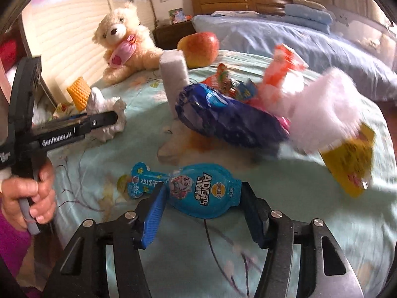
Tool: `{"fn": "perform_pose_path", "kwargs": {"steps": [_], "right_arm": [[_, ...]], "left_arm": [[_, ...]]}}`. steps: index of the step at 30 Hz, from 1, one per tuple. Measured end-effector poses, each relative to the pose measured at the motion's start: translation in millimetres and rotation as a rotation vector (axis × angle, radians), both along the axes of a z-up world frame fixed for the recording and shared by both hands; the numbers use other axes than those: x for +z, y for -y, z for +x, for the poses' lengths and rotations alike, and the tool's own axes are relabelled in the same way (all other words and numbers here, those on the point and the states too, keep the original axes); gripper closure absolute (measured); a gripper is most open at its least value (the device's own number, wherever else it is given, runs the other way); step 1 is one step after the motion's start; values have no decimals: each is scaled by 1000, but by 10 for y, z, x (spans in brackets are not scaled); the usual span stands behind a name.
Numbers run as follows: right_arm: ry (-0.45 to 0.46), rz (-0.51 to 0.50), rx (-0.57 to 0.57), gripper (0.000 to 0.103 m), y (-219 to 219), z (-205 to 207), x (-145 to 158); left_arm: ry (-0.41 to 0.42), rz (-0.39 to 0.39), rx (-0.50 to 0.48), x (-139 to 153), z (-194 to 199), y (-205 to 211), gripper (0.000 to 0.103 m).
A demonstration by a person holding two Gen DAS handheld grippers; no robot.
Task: Collect trash
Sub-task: 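Grasp the white tissue with the left tool while the right tool grasps the blue toothpaste tube, then carry the tissue and toothpaste tube over the trash bin with both tools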
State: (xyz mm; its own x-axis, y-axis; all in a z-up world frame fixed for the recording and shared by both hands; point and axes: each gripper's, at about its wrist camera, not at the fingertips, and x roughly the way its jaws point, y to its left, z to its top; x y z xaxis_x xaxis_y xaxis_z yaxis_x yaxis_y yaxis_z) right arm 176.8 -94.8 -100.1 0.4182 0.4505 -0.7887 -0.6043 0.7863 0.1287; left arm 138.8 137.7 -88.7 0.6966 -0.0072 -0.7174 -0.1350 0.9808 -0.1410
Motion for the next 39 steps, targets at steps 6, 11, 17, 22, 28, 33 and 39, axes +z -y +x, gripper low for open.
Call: {"fn": "perform_pose_path", "kwargs": {"steps": [6,11,17,22,28,33,39], "right_arm": [[4,38,-103,43,405,-139,67],[6,73,-197,43,740,-186,124],[32,101,-282,43,1098,-265,216],[41,116,-343,43,1341,-321,239],[51,133,-403,43,1604,-379,267],[61,144,-447,43,1817,-418,296],[74,155,-503,43,2057,-445,320]], "left_arm": [[4,-23,-79,45,-83,359,54],[10,-27,-142,78,-123,648,54],[9,-34,-210,95,-138,965,54],[8,-38,-252,106,-130,1189,54],[1,-39,-300,112,-101,1459,54],[2,-38,-340,131,-64,1664,54],[1,-38,-391,149,-14,1936,54]]}}
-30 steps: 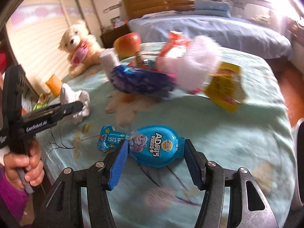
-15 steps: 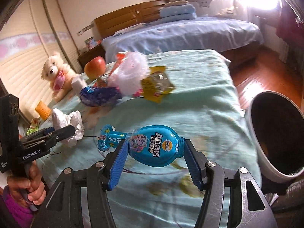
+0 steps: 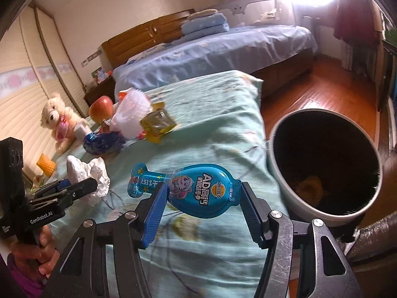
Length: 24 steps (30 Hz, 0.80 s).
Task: Collect trash
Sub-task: 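Carry the tissue and toothpaste tube over the trash bin with both tools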
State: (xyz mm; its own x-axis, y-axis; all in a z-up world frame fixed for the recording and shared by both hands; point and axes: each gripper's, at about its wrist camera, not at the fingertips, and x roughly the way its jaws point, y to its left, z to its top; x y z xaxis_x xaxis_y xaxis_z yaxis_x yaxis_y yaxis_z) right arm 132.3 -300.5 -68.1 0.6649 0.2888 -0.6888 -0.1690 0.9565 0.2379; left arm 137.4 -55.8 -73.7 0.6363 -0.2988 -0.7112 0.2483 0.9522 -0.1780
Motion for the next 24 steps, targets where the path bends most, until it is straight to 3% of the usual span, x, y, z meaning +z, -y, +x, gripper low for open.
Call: {"fn": "perform_pose_path", "kwargs": {"steps": [24], "right_arm": [[13,-1,-196,43,883,-11,23]], "left_arm": [[3,14,-162,74,187,914,54]]}}
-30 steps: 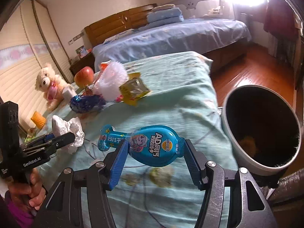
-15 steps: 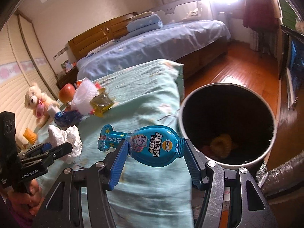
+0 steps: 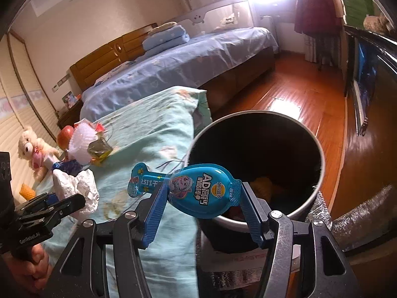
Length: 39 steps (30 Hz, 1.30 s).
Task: Collect trash
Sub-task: 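Carry the tissue and toothpaste tube over the trash bin with both tools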
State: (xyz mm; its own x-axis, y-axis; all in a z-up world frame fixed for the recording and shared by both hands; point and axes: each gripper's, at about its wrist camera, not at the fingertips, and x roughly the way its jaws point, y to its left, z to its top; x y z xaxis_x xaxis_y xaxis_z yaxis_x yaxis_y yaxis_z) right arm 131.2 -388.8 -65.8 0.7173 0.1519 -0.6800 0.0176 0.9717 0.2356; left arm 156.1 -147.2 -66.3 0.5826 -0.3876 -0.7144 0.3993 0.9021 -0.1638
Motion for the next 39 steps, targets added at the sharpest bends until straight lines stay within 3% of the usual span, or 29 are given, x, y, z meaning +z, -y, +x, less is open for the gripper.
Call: {"fn": "perform_pose_path", "kwargs": {"steps": [39], "right_arm": [[-25,-60,-125,43,712,398,-56]], "left_arm": [[-41,-7,-131,-31,446,1007,54]]}}
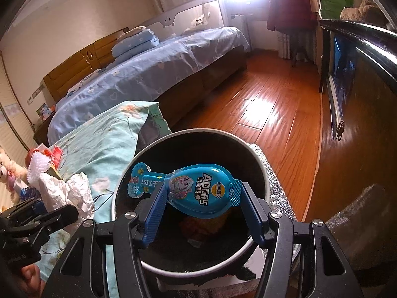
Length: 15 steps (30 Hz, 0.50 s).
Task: Collect trash
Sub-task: 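Carry the tissue and toothpaste tube over the trash bin with both tools, then open both tools to drop the tissue and toothpaste tube into the bin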
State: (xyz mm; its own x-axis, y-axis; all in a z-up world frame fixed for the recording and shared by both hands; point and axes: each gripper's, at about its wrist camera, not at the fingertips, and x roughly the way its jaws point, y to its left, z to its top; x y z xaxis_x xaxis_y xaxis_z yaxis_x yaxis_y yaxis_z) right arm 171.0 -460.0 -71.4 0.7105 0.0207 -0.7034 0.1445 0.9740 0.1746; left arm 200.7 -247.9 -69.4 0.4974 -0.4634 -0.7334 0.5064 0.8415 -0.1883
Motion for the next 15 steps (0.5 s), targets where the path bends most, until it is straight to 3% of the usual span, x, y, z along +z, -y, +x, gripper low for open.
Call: {"fn": "perform_pose_path", "kwargs": {"steps": [15], "right_arm": [[-19,8,-7,43,116,123,-29]], "left_arm": [[-15,-1,-19,-26,89,178,53]]}}
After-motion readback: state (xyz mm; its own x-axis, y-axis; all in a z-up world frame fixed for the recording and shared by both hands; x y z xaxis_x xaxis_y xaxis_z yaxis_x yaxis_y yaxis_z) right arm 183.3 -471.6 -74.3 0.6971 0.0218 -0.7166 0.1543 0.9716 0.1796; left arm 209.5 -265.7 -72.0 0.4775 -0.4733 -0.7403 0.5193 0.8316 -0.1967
